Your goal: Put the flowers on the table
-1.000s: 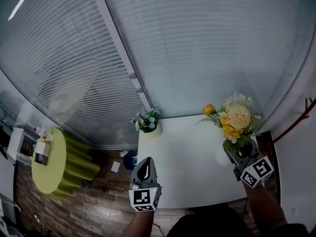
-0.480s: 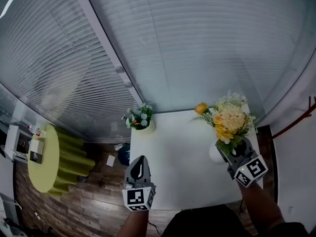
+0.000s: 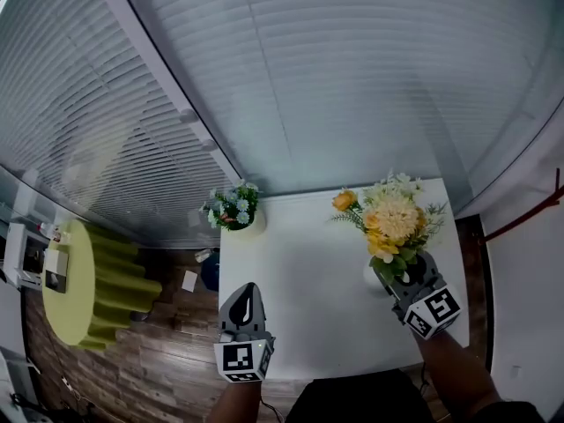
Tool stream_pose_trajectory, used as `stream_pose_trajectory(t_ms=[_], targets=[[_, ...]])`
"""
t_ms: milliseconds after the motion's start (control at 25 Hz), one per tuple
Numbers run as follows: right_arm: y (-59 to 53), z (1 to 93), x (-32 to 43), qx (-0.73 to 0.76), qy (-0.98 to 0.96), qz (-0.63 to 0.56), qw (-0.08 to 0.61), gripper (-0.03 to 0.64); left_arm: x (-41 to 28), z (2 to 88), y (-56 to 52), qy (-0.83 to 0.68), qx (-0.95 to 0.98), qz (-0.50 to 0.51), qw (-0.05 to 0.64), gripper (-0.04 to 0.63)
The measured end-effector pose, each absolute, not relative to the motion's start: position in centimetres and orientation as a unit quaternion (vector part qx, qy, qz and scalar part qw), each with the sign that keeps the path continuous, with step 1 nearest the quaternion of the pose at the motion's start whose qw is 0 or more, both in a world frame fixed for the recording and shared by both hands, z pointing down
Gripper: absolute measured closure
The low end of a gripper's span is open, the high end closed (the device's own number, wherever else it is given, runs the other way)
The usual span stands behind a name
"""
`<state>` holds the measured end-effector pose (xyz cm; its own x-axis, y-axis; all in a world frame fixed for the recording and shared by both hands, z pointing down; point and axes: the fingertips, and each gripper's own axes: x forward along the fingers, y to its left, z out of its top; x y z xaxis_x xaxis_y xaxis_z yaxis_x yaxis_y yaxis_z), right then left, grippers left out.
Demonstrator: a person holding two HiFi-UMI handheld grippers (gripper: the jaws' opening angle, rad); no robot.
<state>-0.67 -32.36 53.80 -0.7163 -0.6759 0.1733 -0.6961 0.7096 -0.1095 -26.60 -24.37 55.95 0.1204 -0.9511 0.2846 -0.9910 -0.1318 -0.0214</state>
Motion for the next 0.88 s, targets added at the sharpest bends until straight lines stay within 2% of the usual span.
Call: stream_pose_trajectory(t_ms=[880], targets=[[-33.0,57.7,-1.0,0.367,-0.923,0.085,0.076,0.361,-27.0,56.0,-24.9,-0.666,0.727,0.138,0.091,0.6]])
